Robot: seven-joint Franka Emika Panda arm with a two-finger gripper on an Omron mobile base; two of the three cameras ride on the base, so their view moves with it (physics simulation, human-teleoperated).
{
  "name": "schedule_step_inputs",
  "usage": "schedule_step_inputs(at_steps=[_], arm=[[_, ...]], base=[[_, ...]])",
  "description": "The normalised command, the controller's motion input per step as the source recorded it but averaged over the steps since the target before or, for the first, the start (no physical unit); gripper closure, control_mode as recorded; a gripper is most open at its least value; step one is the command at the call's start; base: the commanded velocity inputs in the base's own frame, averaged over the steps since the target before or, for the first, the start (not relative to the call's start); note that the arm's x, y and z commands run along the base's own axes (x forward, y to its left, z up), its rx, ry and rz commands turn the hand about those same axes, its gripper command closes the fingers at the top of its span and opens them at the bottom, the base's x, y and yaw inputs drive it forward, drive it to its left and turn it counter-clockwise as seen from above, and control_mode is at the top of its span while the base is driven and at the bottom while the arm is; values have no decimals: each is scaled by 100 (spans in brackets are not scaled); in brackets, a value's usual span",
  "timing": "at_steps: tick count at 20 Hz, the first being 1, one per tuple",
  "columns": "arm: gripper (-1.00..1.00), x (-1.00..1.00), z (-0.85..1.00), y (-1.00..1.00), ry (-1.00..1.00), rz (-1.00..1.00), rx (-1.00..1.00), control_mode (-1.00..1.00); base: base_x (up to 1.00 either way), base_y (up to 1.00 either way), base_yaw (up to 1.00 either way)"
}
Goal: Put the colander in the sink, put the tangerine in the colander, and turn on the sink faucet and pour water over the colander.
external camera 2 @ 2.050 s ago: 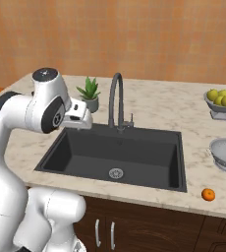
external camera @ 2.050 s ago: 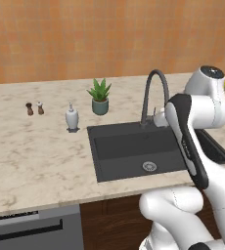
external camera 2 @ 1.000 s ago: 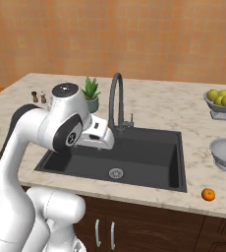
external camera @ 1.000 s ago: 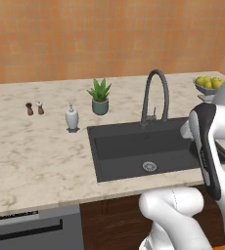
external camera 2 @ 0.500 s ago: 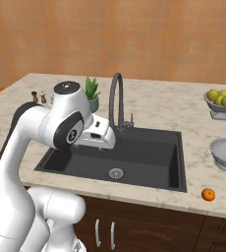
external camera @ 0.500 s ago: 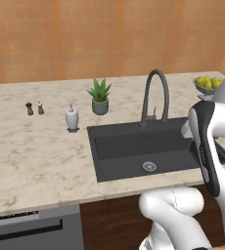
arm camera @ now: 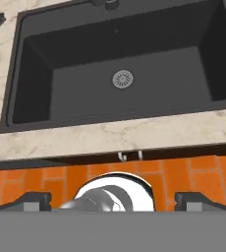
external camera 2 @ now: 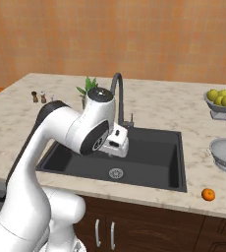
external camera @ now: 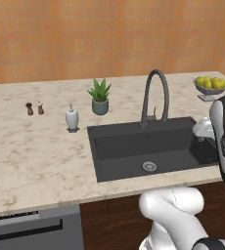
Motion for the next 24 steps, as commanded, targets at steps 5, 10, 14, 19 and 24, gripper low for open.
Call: schedule_step_inputs(at_steps=[5, 10, 14, 19, 24], arm=[[-100, 0, -4, -53, 13, 7, 22, -100], [-100, 1, 0, -2, 2, 0, 1, -100], [-100, 0, 0, 0, 0, 0, 0, -100], [-100, 0, 0, 0, 0, 0, 0, -100], [-100, 0, 0, 0, 0, 0, 0, 100]], base=[[0, 0, 0], [0, 0, 0], [0, 0, 0], [0, 0, 0], [0, 0, 0]])
